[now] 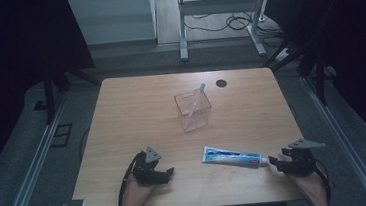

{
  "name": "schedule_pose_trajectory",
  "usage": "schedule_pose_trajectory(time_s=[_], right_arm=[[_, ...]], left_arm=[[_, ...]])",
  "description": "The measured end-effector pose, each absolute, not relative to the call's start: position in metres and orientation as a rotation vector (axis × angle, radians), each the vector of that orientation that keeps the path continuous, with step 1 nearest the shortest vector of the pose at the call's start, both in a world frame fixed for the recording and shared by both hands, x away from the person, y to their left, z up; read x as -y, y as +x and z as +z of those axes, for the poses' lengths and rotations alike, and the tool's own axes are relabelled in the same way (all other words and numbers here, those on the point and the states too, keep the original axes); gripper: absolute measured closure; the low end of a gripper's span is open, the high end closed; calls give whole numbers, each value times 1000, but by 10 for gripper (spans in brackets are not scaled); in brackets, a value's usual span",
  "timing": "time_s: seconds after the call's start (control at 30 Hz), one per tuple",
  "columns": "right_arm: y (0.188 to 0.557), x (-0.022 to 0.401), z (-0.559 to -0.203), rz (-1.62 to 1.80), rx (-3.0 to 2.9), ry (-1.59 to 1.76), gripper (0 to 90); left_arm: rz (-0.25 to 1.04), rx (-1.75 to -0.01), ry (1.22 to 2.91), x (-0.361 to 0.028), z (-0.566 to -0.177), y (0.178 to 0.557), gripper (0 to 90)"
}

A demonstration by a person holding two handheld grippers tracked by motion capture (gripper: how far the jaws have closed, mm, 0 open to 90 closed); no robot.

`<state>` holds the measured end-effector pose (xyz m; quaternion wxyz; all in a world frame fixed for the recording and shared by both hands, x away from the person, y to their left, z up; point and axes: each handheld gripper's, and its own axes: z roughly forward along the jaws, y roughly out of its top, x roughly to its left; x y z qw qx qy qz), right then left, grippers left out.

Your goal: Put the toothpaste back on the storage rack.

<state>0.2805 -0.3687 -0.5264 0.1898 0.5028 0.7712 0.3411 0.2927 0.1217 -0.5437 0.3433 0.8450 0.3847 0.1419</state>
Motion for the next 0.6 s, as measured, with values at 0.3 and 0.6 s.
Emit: schedule_pose_trajectory(time_s=[0.3,0.6], right_arm=[[281,368,-511,942,-2222,1368,579],[292,355,-498,987,-2320,1272,829]], left_arm=[[371,-1002,2200,-122,-543,293,135],[372,-1010,2191,-121,-544,293,135]])
